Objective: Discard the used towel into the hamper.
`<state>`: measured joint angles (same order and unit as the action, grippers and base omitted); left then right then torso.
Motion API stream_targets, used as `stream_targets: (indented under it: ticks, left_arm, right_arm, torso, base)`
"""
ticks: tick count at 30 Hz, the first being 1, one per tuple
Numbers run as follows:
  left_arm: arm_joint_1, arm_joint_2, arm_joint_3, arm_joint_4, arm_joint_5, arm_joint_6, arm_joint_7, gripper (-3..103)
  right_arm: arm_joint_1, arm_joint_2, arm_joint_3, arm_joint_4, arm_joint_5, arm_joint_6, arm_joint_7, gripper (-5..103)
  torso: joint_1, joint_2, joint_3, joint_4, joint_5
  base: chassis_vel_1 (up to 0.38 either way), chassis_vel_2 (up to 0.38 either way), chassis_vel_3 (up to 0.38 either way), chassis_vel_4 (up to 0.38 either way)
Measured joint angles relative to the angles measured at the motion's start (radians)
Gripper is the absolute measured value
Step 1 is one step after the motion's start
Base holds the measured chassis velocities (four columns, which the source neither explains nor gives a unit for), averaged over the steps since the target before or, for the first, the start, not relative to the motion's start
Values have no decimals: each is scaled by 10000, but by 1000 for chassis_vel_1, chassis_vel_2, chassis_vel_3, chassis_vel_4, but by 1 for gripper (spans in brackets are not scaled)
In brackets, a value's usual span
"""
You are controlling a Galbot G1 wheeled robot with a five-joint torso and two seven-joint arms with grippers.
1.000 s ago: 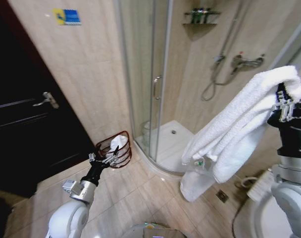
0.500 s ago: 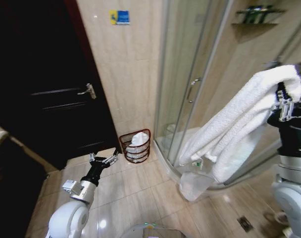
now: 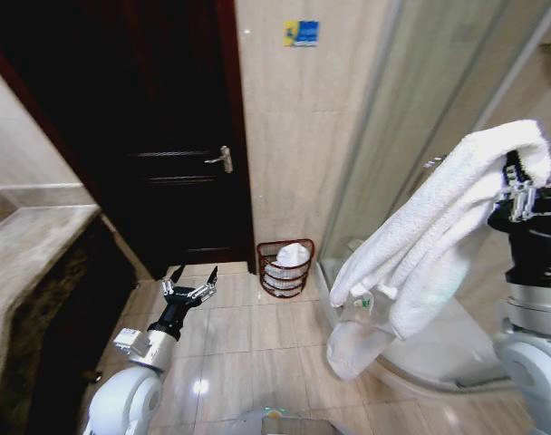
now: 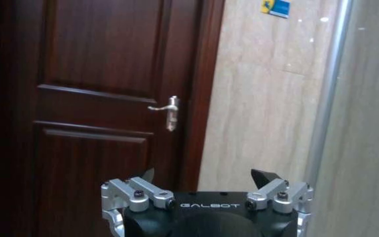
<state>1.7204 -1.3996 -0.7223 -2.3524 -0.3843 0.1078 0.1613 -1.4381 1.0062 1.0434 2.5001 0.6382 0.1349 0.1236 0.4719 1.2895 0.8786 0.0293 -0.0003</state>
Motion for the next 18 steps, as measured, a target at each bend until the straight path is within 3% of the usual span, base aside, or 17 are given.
stream_targets:
  ticks: [5,18]
  left_arm:
    - [-1,0,0,0,0,0,0,99]
    - [-1,1,0,0,0,0,0,99]
  right_arm:
    - [79,-62,113,0,184,134,115,3]
    - [143,-54,201,0,-98,97,330,3]
  torso:
    - [0,-1,0,-8,4]
    - [0,-3,-1,-3,4]
  base:
    - [7,13,0,4]
    - [0,0,0,0]
